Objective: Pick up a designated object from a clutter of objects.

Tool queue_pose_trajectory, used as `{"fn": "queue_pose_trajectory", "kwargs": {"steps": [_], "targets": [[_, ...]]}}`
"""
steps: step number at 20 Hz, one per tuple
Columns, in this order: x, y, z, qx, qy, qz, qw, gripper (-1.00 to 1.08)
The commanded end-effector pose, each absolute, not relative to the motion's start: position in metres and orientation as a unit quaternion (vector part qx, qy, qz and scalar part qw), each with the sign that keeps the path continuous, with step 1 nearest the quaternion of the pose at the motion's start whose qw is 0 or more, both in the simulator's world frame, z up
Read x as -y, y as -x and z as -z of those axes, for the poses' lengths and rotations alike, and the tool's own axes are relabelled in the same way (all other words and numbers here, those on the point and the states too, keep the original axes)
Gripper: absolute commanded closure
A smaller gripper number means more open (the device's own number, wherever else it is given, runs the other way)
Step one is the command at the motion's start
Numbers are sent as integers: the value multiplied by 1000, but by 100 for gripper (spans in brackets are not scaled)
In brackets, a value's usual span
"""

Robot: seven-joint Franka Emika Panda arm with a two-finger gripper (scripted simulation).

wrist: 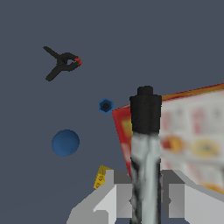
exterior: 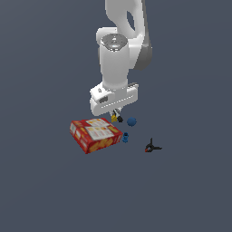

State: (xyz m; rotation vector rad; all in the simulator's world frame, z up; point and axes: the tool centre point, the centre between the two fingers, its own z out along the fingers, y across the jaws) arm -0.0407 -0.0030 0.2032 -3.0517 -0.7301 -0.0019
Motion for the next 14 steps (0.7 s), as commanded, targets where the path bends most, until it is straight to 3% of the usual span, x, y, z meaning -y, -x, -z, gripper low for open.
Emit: {"fn": "queue_pose_trajectory", "kwargs": {"steps": [1,14], "targets": [[26,35,-226,233,972,1,2,108],[139,4,-336,232,973,0,1,108]]}}
